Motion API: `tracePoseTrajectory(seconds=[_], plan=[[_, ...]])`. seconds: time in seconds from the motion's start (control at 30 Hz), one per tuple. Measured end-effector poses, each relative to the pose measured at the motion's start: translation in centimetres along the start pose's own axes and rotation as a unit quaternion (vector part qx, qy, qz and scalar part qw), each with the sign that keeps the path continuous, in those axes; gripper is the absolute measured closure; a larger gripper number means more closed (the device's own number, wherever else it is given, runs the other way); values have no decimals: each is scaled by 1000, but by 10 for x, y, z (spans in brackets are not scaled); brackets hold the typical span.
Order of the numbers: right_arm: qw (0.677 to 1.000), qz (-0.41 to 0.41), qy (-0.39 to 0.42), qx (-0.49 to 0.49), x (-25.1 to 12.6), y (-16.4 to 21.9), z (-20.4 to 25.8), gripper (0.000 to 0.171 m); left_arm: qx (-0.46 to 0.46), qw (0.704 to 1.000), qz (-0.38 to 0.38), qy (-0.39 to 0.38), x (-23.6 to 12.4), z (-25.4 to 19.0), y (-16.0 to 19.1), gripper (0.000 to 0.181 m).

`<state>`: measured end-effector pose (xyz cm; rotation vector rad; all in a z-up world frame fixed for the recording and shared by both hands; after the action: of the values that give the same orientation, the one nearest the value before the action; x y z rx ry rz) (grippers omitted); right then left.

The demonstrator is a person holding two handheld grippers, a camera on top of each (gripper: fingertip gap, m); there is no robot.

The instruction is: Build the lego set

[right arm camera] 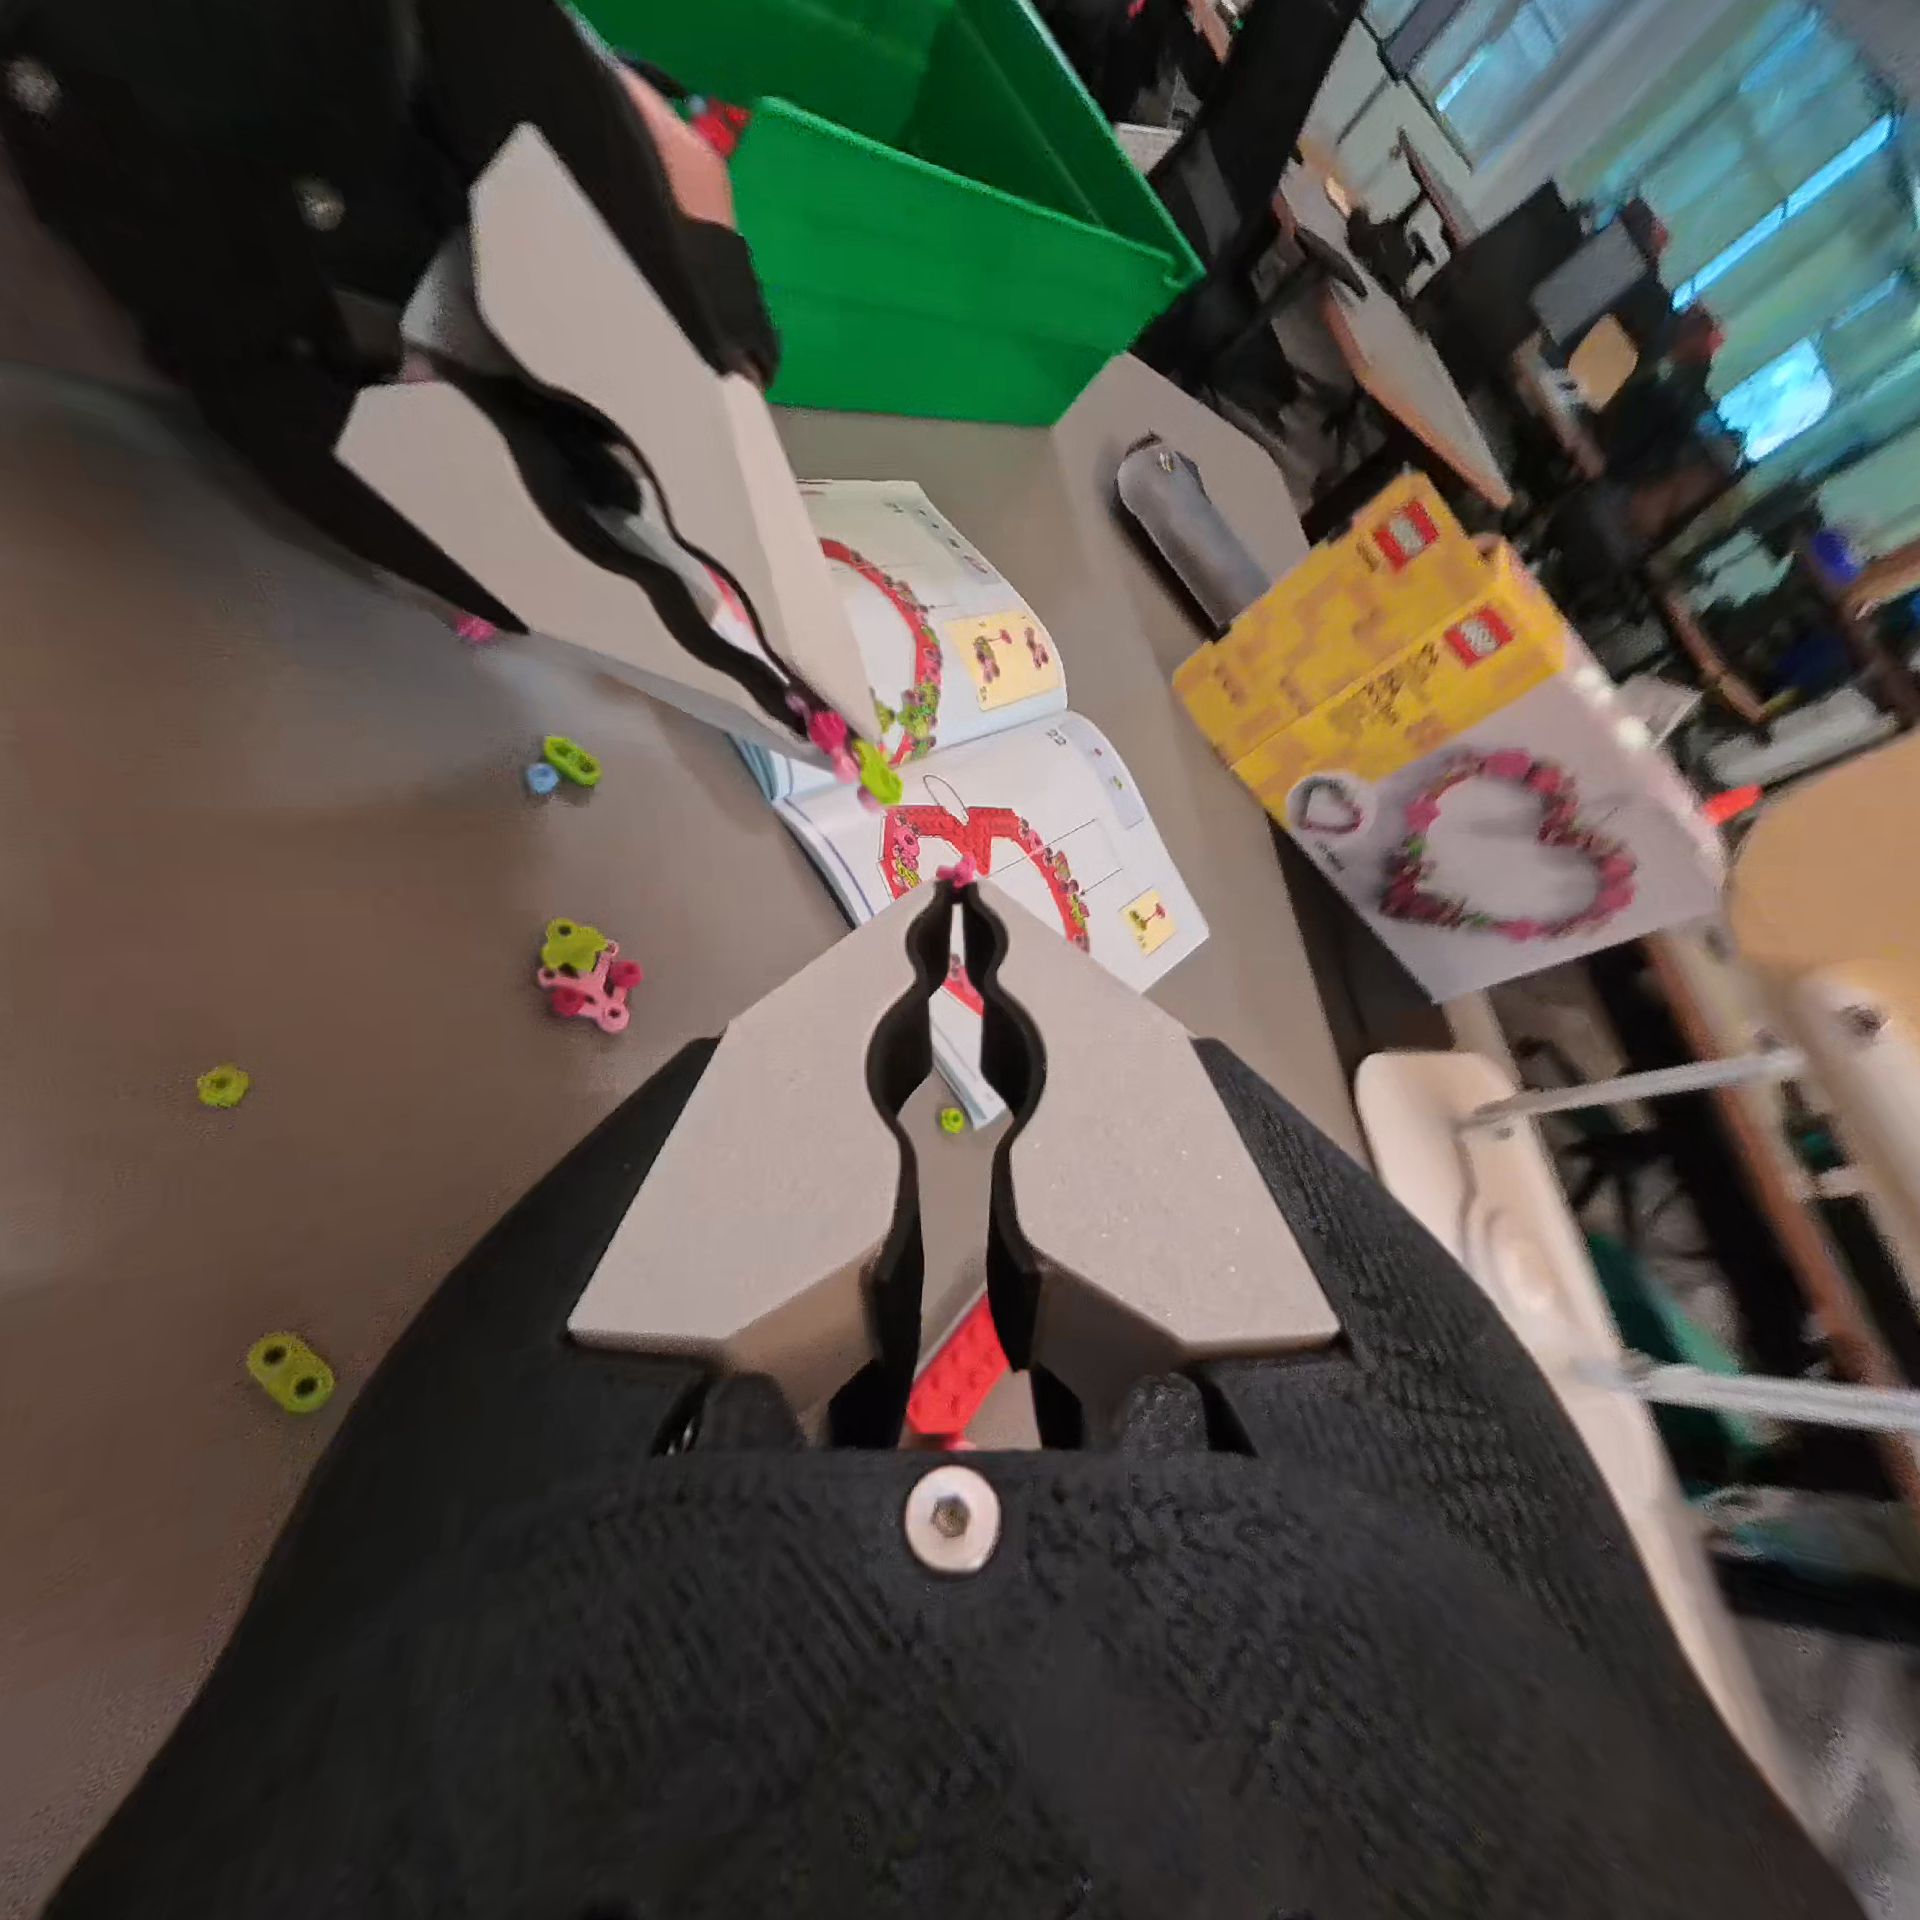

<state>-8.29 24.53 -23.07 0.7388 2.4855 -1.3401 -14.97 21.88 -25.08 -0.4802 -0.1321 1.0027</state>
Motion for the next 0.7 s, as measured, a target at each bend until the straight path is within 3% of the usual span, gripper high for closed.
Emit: tracePoseTrajectory(seconds=[0.03,0.27,0.7], plan=[[1000,2,1,-28,-2,-3,2,171,6,1000,-13,5,-1,-3,-5,179],[989,16,-13,-149,-5,-14,22,171,33,998,-54,4,-6,-6,-21,179],[977,33,-11,-212,-7,-18,25,171,44,997,-68,4,-8,-8,-28,180]])
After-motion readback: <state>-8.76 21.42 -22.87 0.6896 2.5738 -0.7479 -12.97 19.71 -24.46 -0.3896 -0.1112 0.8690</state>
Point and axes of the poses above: each gripper's, where its closed fingertips meet, x out along the fingers, y out of its underside, z = x × y across the jaws, the point moved 3 cm from there along -x, back along the fingers, and after that the axes turned 1 degree about -x, right-handed, at the moved point
